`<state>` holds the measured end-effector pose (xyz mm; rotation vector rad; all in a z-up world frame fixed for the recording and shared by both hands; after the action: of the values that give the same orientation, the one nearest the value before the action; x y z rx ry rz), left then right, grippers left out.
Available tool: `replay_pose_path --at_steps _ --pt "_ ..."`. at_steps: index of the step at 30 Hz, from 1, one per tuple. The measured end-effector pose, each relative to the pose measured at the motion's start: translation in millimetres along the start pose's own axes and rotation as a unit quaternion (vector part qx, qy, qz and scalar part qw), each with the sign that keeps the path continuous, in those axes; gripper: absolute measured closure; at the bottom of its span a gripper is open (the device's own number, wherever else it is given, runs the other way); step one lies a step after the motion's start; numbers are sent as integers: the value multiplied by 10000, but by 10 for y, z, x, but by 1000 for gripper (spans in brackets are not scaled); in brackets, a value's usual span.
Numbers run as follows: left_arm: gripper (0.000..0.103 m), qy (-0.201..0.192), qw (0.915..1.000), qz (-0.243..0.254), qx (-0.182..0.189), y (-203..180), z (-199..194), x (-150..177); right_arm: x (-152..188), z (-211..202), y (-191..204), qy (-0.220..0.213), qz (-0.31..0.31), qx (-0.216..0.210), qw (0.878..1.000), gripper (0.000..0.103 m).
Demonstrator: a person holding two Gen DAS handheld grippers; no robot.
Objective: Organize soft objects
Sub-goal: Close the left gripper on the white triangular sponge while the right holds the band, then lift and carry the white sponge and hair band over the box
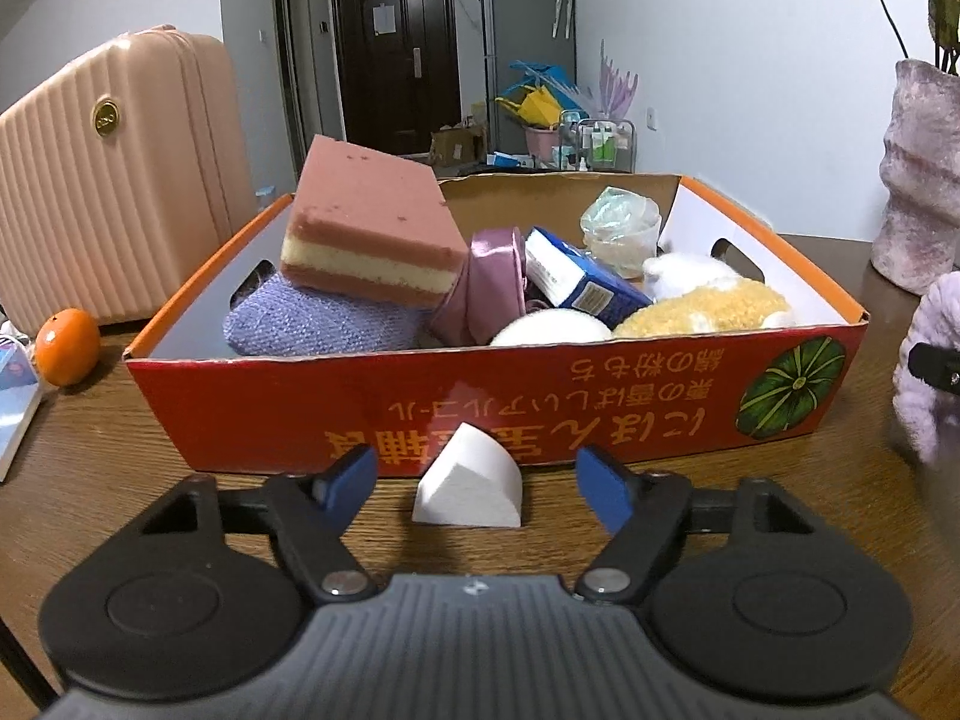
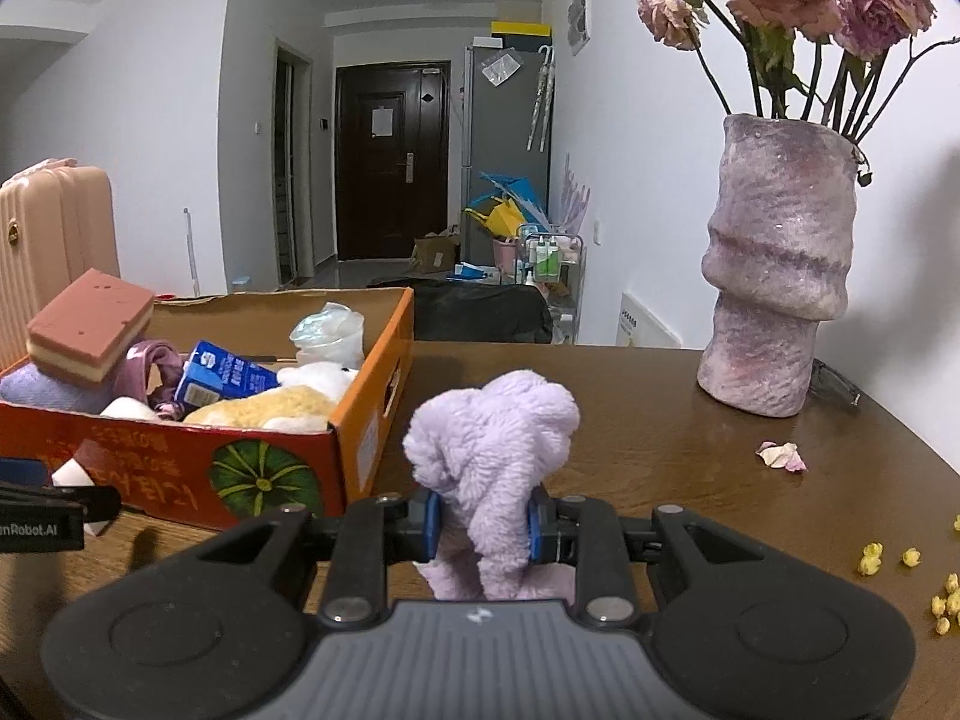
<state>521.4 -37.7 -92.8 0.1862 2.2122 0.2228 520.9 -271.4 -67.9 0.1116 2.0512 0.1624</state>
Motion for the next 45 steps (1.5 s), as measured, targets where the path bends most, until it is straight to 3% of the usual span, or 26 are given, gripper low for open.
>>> replay_pose_path --at_steps 5,14,23,35,45 --pt "58 87 9999 -1 123 -17 60 -6 -7 36 -13 6 -44 -15 10000 78" --pt "71 134 9999 -7 53 4 77 5 12 22 23 -11 -103 -64 9999 78" --pt "74 17 10000 29 27 -8 3 -2 21 -45 64 -149 -163 -43 9997 78" --pt "74 -422 9991 -19 -33 27 -313 -42 22 -264 172 -383 -99 -94 9992 78" --pt "74 -1196 9927 -150 -86 116 -818 -245 -145 -521 495 -840 -60 -384 9957 78"
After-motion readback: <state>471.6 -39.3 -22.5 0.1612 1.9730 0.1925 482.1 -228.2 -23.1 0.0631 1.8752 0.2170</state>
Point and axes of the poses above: each gripper's, at about its wrist camera, not at the fingertips, and z roughly the way its jaws point, y to its left, x to its underside, the point moved 7 cm from there along z, roughly the way its jaws point, and after that the axes turned 12 degrees about z, right-handed, at the moved point
